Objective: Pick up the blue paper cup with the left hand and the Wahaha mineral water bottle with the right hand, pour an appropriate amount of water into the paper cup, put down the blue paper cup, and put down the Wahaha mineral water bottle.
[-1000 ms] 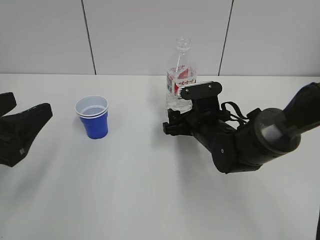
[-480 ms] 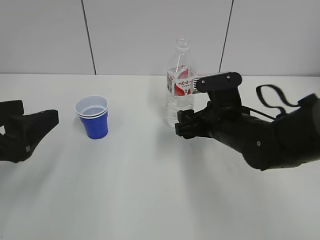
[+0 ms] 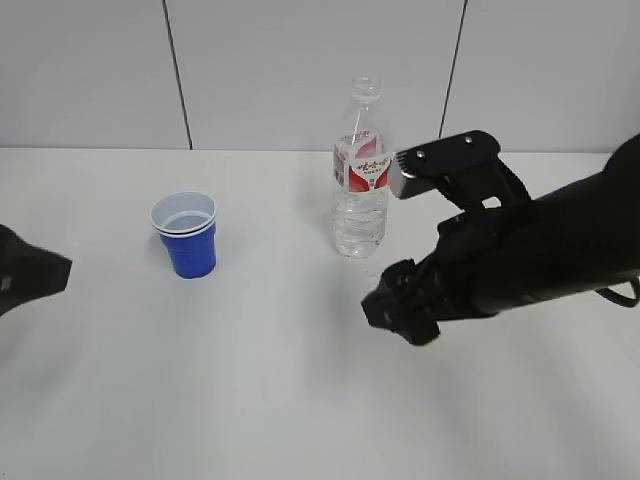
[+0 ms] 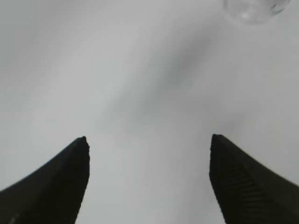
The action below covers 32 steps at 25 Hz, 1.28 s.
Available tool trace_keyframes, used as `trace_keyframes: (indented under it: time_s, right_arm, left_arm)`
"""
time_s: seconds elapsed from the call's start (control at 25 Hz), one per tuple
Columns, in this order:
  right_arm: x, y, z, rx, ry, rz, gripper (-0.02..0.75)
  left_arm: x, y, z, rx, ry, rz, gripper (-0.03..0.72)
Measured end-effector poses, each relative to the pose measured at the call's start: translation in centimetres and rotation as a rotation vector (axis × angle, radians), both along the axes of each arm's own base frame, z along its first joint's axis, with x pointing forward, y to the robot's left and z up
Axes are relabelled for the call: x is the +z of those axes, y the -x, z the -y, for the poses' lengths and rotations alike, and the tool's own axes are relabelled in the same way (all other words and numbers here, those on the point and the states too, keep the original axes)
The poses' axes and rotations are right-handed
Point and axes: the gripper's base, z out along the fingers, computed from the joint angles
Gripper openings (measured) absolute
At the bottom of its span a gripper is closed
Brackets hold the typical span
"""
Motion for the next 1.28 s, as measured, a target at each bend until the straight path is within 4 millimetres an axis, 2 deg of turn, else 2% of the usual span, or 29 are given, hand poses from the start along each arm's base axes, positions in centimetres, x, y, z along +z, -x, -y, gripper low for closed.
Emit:
trace_keyframes:
  time_s: [0.2, 0.36, 0.6, 0.72, 0.84, 0.96, 1.12, 1.28]
  right_arm:
    - [0.7, 2.5, 1.6, 0.031, 0.142, -0.166, 0.595]
    - [1.9, 3.8, 3.6, -0.013, 0.28, -0.189, 0.594]
    - [6.7, 7.1, 5.9, -0.043, 0.234, -0.083, 0.594]
    - [9.5, 9.9, 7.6, -0.056, 0.181, 0.005, 0.593]
    - [11.8, 12.9, 9.4, -0.068, 0.118, 0.109, 0.592]
    - [13.1, 15.8, 11.3, -0.09, 0.077, 0.201, 0.591]
    - [13.1, 19.2, 14.0, -0.152, 0.084, 0.248, 0.591]
    - [12.0, 21.6, 16.1, -0.216, 0.125, 0.234, 0.59]
  left_arm:
    - [-0.2, 1.5, -0.2, 0.007, -0.038, -0.243, 0.585]
    - [-0.9, 2.9, -0.5, 0.002, -0.078, -0.412, 0.585]
    - [-0.4, 4.9, -1.4, -0.015, -0.12, -0.497, 0.585]
    - [0.8, 6.6, -2.2, -0.032, -0.105, -0.451, 0.573]
    - [2.4, 9.2, -3.4, -0.044, -0.057, -0.343, 0.552]
    - [3.8, 12.0, -4.8, -0.053, 0.005, -0.2, 0.544]
    - [4.4, 15.5, -6.6, -0.059, 0.058, -0.05, 0.54]
    - [4.4, 17.9, -8.0, -0.056, 0.086, 0.055, 0.54]
